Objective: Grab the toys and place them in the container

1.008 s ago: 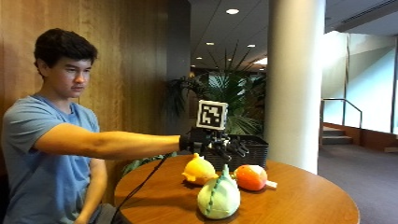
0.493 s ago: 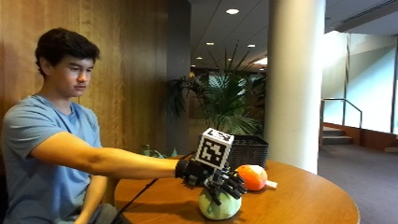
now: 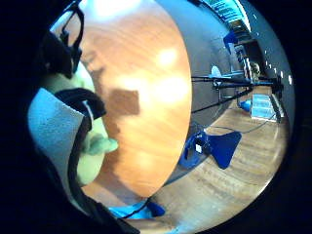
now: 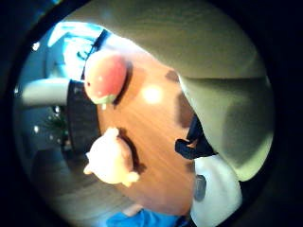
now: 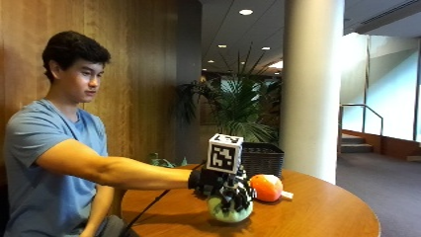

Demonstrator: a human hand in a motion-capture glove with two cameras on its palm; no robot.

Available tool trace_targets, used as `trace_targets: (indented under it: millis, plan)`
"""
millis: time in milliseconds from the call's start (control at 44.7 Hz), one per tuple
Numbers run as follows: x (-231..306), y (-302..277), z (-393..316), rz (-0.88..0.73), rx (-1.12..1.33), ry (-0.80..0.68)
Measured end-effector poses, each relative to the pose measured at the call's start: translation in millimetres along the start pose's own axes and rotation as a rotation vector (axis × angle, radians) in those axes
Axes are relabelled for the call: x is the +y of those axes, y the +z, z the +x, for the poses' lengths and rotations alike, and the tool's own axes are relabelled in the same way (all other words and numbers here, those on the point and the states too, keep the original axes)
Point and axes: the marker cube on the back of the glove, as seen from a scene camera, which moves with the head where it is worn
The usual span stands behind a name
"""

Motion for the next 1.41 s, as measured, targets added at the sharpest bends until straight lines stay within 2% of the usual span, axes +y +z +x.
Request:
trace_targets:
  millis: [134, 291, 336, 403, 448, 537, 627, 784, 963, 1030, 1120, 1187, 1299, 1411]
  plan:
    - [9, -50, -15, 0.019, -0.009, -0.072]
    - [12, -108, -53, 0.112, 0.058, 0.007]
    - [15, -119, -63, 0.128, 0.063, -0.036]
    - [27, -143, -87, 0.144, 0.060, -0.202]
    - [32, -157, -101, 0.154, 0.060, -0.254]
    - [37, -182, -131, 0.173, 0.065, -0.198]
    - [46, -204, -173, 0.181, -0.051, -0.185]
    - [63, -235, -239, 0.248, -0.050, -0.263]
    - [67, -252, -305, 0.257, -0.109, -0.181]
    - [71, -252, -328, 0.278, -0.064, -0.269]
    - [73, -250, -359, 0.298, -0.043, -0.305]
    - [76, -244, -376, 0.296, -0.019, -0.423]
    - [78, -230, -411, 0.269, -0.014, -0.474]
    - [72, -217, -426, 0.225, -0.034, -0.361]
